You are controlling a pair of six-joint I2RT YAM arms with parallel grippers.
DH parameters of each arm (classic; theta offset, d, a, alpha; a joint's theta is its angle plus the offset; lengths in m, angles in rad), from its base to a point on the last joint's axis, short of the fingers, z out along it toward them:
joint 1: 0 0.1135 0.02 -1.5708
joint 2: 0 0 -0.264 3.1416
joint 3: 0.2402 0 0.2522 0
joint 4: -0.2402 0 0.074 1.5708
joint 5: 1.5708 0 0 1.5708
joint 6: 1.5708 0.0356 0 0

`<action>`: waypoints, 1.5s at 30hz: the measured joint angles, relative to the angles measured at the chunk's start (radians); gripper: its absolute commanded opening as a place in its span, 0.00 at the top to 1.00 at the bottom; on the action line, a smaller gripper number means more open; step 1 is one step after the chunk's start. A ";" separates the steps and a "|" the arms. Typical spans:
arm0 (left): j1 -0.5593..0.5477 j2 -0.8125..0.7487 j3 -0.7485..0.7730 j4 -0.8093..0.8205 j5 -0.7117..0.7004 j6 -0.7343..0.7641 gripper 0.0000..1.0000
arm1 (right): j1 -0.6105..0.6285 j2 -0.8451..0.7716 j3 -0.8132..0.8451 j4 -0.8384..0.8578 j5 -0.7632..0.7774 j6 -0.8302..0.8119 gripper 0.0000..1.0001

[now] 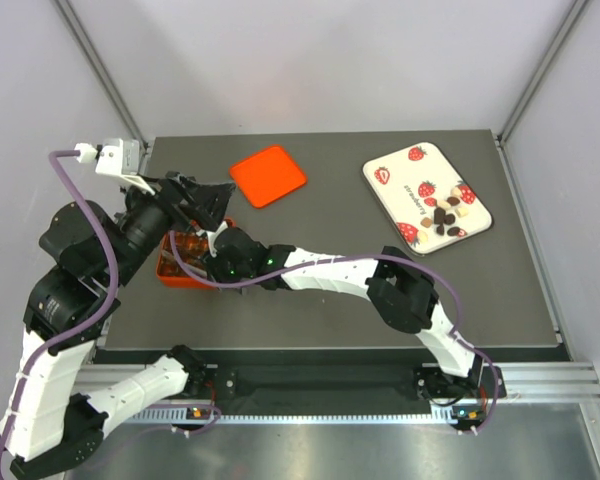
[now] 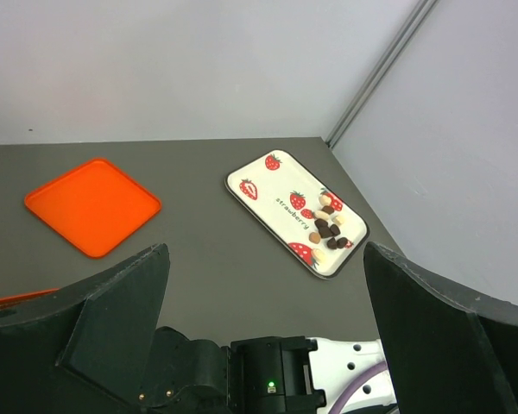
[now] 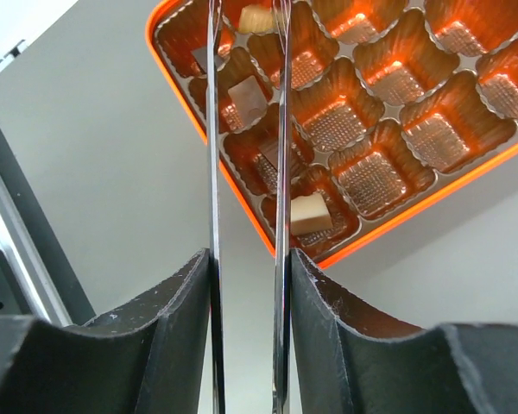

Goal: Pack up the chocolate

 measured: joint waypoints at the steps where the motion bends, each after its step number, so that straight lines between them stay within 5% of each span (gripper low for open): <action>1: 0.000 0.000 0.000 0.000 0.000 0.000 0.01 | 0.000 0.000 0.000 0.000 0.003 -0.003 0.61; 13: 0.000 0.000 0.000 0.000 0.002 -0.008 0.01 | 0.000 -0.019 -0.024 0.028 0.072 -0.057 0.62; 23: 0.000 0.004 0.000 0.000 0.020 -0.025 0.01 | -0.067 -0.342 -0.377 0.147 0.179 -0.079 0.64; 34: 0.000 0.010 -0.041 0.007 0.027 -0.028 0.01 | -0.441 -0.800 -0.648 -0.013 0.354 -0.055 0.63; 45: 0.000 0.027 -0.071 0.025 0.043 -0.048 0.01 | -0.855 -0.885 -0.649 -0.343 0.407 -0.022 0.60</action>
